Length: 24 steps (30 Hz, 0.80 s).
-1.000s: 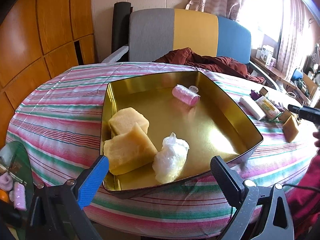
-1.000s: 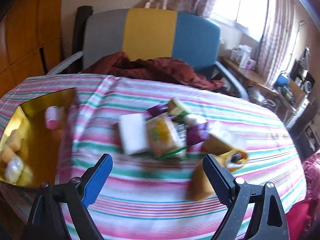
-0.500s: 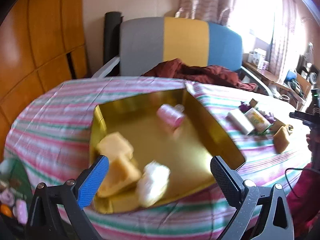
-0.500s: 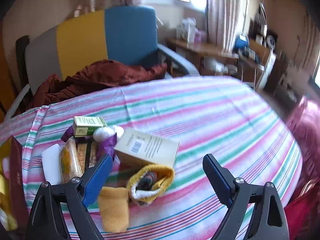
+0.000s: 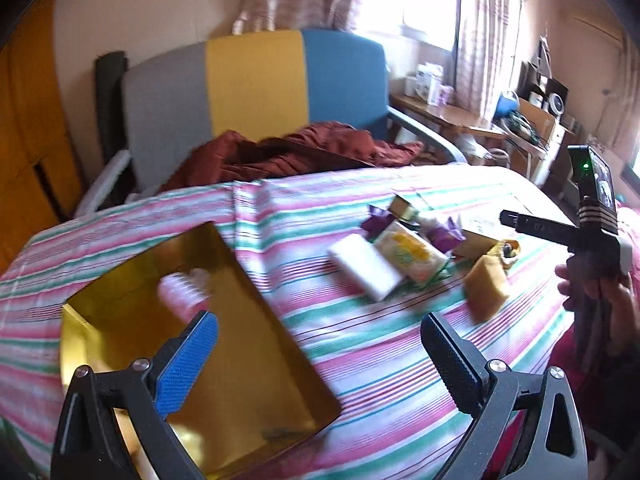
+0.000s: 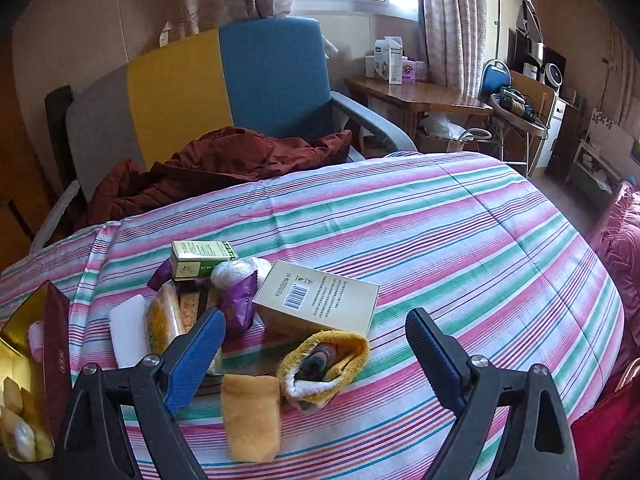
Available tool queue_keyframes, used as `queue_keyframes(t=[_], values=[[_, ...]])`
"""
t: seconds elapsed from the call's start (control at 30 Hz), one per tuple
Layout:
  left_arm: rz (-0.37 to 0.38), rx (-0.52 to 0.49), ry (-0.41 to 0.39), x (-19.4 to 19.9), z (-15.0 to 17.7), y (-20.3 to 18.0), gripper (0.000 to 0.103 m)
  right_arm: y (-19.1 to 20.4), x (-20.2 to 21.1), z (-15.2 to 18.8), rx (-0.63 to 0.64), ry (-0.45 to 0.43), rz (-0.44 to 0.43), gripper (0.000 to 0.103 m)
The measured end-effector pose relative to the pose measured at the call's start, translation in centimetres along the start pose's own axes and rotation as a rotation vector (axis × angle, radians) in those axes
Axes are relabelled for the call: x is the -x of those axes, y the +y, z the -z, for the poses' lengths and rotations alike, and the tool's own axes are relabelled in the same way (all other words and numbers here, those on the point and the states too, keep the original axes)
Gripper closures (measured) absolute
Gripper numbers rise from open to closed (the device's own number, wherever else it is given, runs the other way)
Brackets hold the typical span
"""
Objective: Organize objects
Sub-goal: 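Move both tools back from the tray toward the remaining items, then grasp the white block with the left tool while the right tool grasps the WEIDAN biscuit pack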
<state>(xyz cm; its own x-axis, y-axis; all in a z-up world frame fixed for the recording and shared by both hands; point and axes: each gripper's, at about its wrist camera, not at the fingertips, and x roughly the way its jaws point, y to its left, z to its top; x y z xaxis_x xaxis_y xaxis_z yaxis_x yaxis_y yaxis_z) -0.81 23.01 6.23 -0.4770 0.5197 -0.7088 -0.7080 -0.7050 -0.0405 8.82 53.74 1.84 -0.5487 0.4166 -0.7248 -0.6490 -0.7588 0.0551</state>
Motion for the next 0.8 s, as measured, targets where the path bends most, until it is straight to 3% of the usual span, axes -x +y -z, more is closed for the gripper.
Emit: queue_keyframes(t=[0.1, 0.3, 0.6, 0.8], values=[[0.036, 0.008, 0.046, -2.2, -1.4, -1.1, 0.004, 0.4, 0.0, 0.0, 0.018, 0.003, -0.019, 0.010], [0.035, 0.011, 0.144, -7.3, -3.4, -3.0, 0.011, 0.2, 0.0, 0.0, 0.004, 0.006, -0.045, 0.010], [-0.120, -0.001, 0.324, -16.7, -4.8, -3.9, 0.023, -0.4, 0.2, -0.1, -0.039, 0.007, -0.093, 0.010], [-0.096, 0.053, 0.366, -20.0, -5.2, -4.1, 0.023, -0.6, -0.2, -0.1, -0.052, 0.022, -0.113, 0.010]])
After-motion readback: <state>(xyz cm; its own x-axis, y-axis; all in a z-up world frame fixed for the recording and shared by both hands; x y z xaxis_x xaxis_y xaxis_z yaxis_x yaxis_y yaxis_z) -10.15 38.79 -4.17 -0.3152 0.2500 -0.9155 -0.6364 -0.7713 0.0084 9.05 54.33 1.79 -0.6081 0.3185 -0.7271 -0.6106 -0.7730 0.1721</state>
